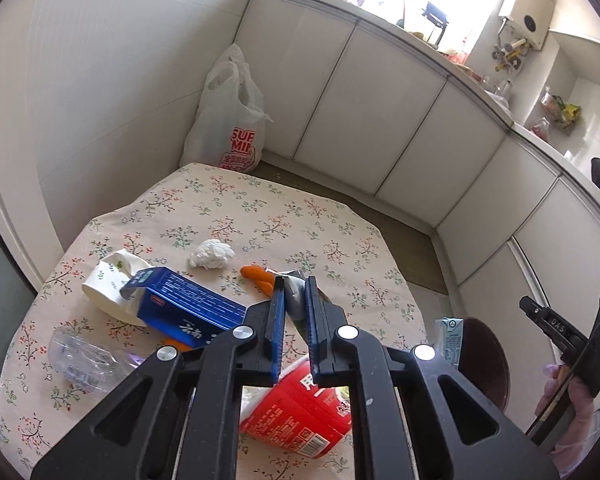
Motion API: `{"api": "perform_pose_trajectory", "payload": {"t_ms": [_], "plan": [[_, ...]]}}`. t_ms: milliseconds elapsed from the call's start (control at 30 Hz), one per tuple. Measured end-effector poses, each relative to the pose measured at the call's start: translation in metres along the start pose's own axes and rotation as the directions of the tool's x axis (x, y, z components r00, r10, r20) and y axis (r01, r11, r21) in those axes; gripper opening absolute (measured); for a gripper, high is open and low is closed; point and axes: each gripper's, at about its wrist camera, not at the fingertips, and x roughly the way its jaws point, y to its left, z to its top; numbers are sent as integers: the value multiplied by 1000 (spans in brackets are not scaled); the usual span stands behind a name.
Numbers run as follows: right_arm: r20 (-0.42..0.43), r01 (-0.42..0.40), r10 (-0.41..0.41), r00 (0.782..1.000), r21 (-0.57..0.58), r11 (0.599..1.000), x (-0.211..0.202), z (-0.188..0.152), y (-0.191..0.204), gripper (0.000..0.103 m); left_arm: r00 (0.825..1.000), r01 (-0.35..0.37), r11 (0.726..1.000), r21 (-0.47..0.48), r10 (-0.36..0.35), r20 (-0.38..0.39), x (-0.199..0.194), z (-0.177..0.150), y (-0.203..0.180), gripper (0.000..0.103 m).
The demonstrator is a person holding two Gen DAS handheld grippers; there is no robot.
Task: Collect trash
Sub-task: 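Carry the milk carton to the bin and release it while the left tool carries the paper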
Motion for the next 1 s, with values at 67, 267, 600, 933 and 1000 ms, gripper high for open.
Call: {"api": "perform_pose_trajectory", "payload": {"t_ms": [67, 267, 600, 933, 1000], "plan": [[-6, 16, -16, 1000, 19, 1000, 0, 0, -16, 27, 1000, 13, 1000, 21, -13, -4, 3, -3, -11, 10], [-203, -82, 80, 976, 3, 997, 33, -13, -27, 73, 999, 37, 996, 86, -38, 7, 4, -10, -40, 10], [-520, -304, 120, 846, -285, 909, 131, -86, 69, 80, 999, 31, 997, 68, -32, 11, -6, -4, -19, 10], [-585, -277, 113, 803, -200, 940, 166, -106, 91, 56, 1000, 6, 999, 39, -6, 4, -14, 1, 9, 10], [-577, -259, 94, 812, -210, 943, 164, -107, 95, 56, 1000, 4, 999, 34, -4, 8, -16, 1, 11, 10]]}}
